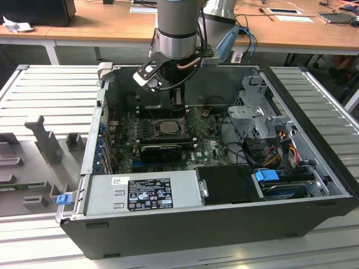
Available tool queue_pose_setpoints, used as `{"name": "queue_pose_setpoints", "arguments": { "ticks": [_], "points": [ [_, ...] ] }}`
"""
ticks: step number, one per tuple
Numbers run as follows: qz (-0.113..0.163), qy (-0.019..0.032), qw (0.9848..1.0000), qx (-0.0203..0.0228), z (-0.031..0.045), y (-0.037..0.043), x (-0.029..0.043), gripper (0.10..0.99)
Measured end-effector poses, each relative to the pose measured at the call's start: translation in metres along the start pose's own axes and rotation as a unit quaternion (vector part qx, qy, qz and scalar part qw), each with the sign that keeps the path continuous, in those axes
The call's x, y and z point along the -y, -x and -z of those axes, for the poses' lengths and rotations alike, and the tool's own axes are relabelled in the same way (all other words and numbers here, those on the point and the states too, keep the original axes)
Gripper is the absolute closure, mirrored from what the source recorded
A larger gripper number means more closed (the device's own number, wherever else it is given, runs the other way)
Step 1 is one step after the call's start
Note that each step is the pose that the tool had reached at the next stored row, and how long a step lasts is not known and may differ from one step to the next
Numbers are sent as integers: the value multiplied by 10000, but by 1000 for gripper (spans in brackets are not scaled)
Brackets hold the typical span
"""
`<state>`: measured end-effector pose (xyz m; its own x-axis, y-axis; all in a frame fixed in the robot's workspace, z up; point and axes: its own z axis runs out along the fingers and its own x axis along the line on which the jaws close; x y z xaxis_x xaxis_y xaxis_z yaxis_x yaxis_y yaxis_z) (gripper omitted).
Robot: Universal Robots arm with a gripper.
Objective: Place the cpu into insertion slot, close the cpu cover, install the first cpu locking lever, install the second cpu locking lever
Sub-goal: 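Close the cpu cover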
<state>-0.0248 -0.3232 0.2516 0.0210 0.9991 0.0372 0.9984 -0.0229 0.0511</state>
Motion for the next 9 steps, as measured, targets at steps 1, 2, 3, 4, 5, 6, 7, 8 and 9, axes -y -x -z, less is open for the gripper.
{"name": "queue_pose_setpoints", "arguments": {
  "ticks": [1, 2, 3, 4, 5, 6, 7, 8, 9],
  "points": [
    [0, 0, 10000, 0, -1, 0, -10, 980],
    [0, -1, 10000, -1, -2, -1, -26, 980],
    [0, -1, 10000, 0, -2, -1, -38, 980],
    [0, -2, 10000, -1, -4, -1, -60, 980],
    [1, -2, 10000, -1, -4, -2, -69, 980],
    [0, -3, 10000, 0, -5, -2, -80, 980],
    [0, -3, 10000, 0, -5, -2, -90, 980],
    [0, -3, 10000, 0, -5, -2, -98, 980],
    [0, -3, 10000, -1, -6, -2, -104, 980]
  ]
}}
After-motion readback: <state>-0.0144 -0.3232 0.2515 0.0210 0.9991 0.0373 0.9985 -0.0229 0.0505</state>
